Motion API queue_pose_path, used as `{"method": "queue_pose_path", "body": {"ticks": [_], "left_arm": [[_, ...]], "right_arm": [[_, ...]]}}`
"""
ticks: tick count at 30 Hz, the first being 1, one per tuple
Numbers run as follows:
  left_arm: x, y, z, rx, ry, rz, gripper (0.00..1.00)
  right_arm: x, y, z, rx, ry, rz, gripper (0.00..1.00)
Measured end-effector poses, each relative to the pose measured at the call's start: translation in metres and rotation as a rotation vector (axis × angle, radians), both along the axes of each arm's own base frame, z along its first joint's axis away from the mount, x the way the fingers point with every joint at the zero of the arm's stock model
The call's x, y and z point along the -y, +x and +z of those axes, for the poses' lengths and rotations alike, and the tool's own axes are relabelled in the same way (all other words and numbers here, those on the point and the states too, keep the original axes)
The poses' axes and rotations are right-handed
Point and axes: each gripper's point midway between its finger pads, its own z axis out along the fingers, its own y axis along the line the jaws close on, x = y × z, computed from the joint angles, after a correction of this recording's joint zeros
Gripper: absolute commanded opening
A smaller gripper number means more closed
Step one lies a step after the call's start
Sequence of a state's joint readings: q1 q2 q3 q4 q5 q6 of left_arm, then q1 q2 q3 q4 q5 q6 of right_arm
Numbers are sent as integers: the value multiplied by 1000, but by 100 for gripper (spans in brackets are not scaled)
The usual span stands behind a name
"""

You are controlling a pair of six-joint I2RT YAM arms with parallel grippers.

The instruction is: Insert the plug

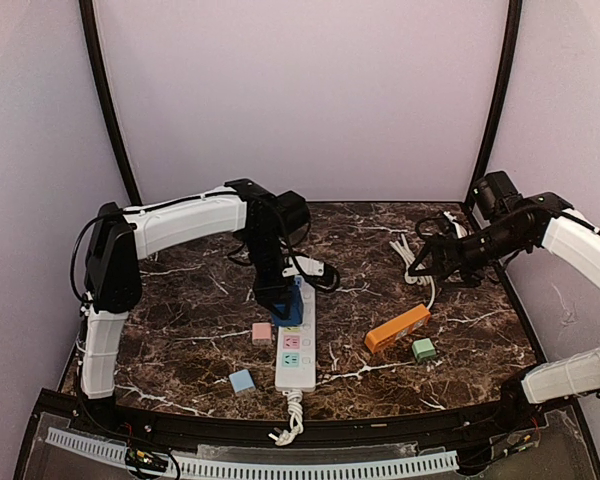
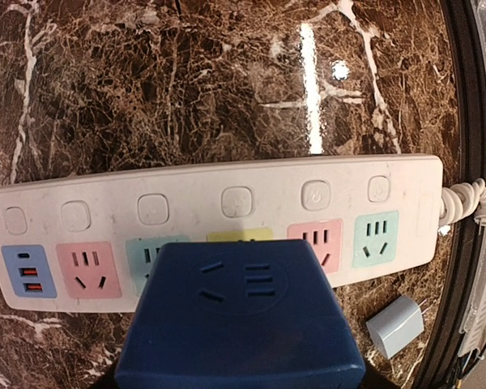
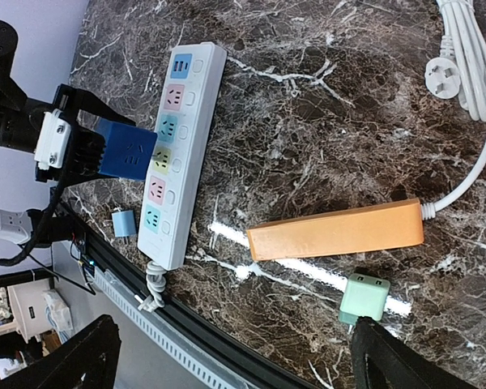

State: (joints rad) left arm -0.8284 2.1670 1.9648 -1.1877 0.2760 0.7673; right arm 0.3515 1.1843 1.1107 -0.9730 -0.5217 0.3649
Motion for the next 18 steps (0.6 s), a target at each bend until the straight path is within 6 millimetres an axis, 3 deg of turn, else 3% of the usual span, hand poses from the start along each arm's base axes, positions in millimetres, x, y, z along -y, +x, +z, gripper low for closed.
{"method": "queue_pose_path", "body": {"ticks": [18], "left_arm": [[4, -4, -1, 29, 25, -7, 1]], "right_arm": [[2, -4, -1, -4, -11, 11, 99]]}}
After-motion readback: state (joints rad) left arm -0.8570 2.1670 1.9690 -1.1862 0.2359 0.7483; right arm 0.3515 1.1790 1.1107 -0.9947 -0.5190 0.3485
